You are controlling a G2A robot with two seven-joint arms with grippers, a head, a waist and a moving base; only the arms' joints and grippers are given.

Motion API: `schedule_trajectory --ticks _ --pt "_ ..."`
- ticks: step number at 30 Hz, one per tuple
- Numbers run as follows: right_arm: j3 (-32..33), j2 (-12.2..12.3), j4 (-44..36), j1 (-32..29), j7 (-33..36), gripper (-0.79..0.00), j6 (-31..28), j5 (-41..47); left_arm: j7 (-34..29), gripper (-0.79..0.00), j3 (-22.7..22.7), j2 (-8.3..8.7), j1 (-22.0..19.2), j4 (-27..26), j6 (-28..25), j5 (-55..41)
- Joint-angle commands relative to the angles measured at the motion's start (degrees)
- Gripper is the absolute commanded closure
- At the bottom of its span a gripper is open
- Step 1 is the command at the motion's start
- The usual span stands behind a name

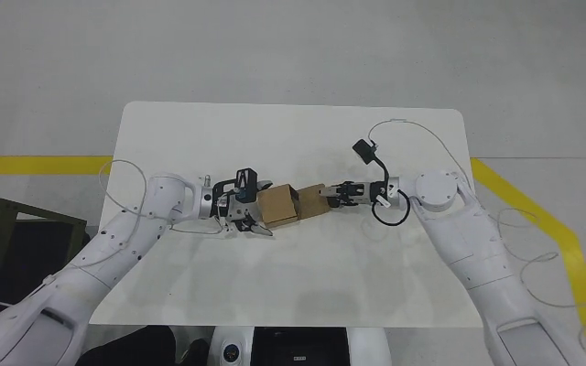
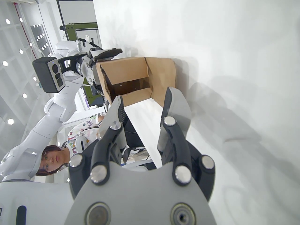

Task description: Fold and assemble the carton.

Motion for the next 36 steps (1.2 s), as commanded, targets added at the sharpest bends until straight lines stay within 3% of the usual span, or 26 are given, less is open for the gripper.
schedule_trajectory --ticks 1,23,36 --pt "-0.1 0.0 0.3 0.1 -0.2 -0.326 -0.3 -0.2 0.0 -0.785 0.0 0.08 0.1 -0.1 0.0 -0.1" --pt "-4.1 -0.7 3.3 2.4 0.9 -0.345 -2.9 -1.5 -0.7 -0.785 0.9 0.58 0.2 -1.7 0.0 -0.7" --pt "-6.6 -2.0 6.1 4.3 4.4 -0.332 -5.2 4.8 -0.6 -0.785 1.1 0.72 -0.1 -1.6 0.0 -0.8"
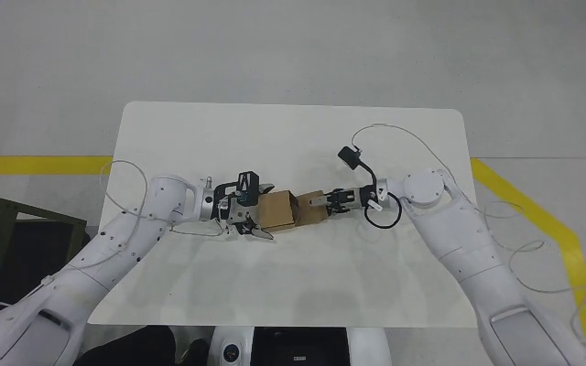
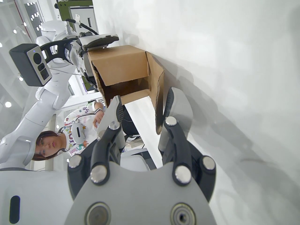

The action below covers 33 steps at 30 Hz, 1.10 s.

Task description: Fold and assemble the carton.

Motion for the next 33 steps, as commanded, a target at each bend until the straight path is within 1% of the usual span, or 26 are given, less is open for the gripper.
schedule_trajectory --ticks 1,6,10,13,20,26,33 --pt "-0.3 -0.2 0.1 0.2 0.4 -0.329 -0.3 1.0 0.1 -0.785 0.0 0.01 0.0 0.1 0.0 0.0" --pt "-1.1 -0.6 -0.5 0.6 1.1 -0.326 -1.0 3.0 0.1 -0.785 0.1 0.02 0.0 0.2 0.0 -0.1" --pt "-1.8 -1.0 -1.2 0.8 1.6 -0.305 -1.6 4.7 0.1 -0.785 0.0 0.03 0.0 0.3 0.0 -0.1" --pt "-2.9 -1.5 -1.7 1.2 1.8 -0.317 -1.6 5.8 0.1 -0.785 0.0 0.04 0.0 0.2 0.0 -0.1" --pt "-5.0 -2.6 -0.4 2.4 2.0 -0.323 -2.0 7.3 0.1 -0.785 0.0 0.11 0.1 0.1 0.0 0.1" --pt "-5.4 -3.0 1.4 2.4 2.3 -0.305 -3.5 9.0 -0.1 -0.785 0.0 0.22 0.2 0.2 0.0 0.0" --pt "-5.6 -3.2 2.5 1.8 1.7 -0.283 -3.7 10.0 -0.3 -0.785 0.1 0.34 0.3 0.0 0.0 0.0"
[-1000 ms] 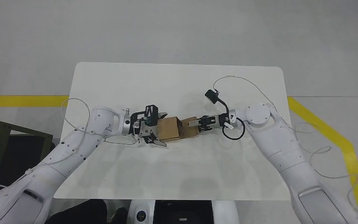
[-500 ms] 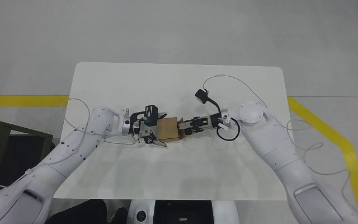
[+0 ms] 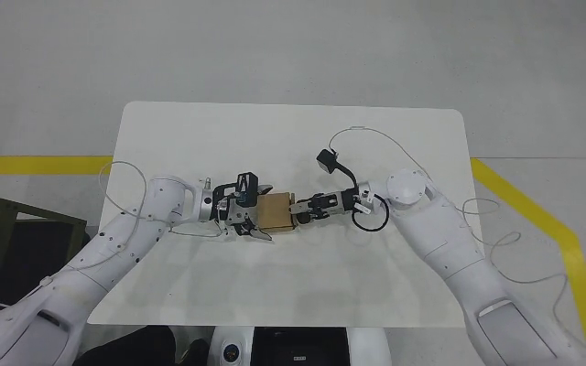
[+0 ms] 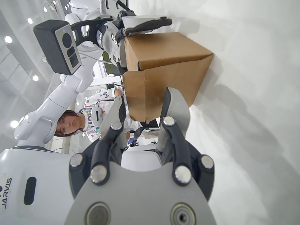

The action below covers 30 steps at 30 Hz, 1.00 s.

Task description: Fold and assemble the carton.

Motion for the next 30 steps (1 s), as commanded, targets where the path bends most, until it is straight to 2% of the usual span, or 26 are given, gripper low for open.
schedule_trajectory --ticks 1,17,30 --pt "-0.1 -0.1 0.1 0.0 -0.1 -0.283 0.1 -0.1 -0.1 -0.785 0.1 0.03 0.0 -0.1 0.0 0.0" --pt "0.2 0.2 -0.1 0.6 -0.9 -0.271 3.3 -3.8 -0.3 -0.785 0.3 0.22 -0.1 -0.4 0.0 -0.2" --pt "-0.5 0.0 -1.4 0.7 -2.0 -0.172 5.2 -5.5 -0.6 -0.785 0.7 0.43 -0.1 -1.0 0.0 -0.5"
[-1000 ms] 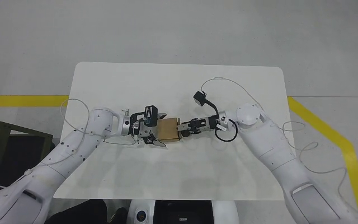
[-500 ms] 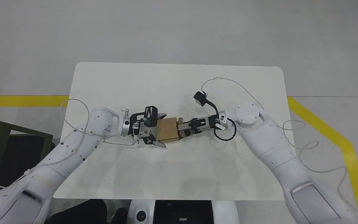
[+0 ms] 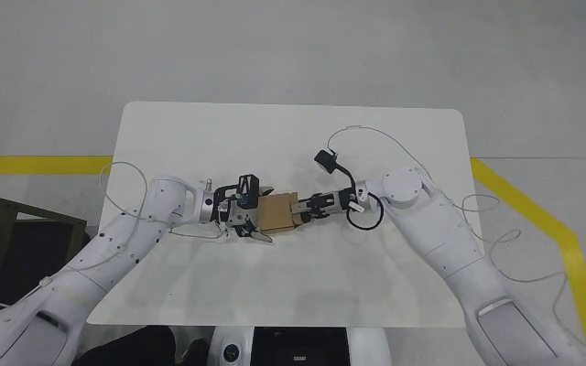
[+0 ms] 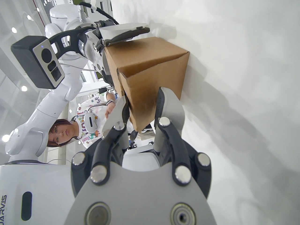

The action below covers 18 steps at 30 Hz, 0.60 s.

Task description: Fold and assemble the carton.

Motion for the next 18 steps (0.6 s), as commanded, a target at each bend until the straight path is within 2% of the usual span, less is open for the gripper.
schedule_trajectory --ticks 1,8,18 --pt "0.0 0.0 0.0 0.0 -0.1 -0.160 0.1 -0.1 0.0 -0.785 0.0 0.05 0.0 -0.1 0.0 0.0" --pt "-0.1 -0.3 -0.4 0.2 -0.2 -0.157 -0.4 0.4 -0.1 -0.785 0.2 0.21 0.0 -0.4 0.0 -0.1" --pt "0.9 -0.1 0.2 -0.3 0.5 -0.240 -2.0 1.8 -0.6 -0.785 0.7 0.36 0.1 -0.5 0.0 -0.3"
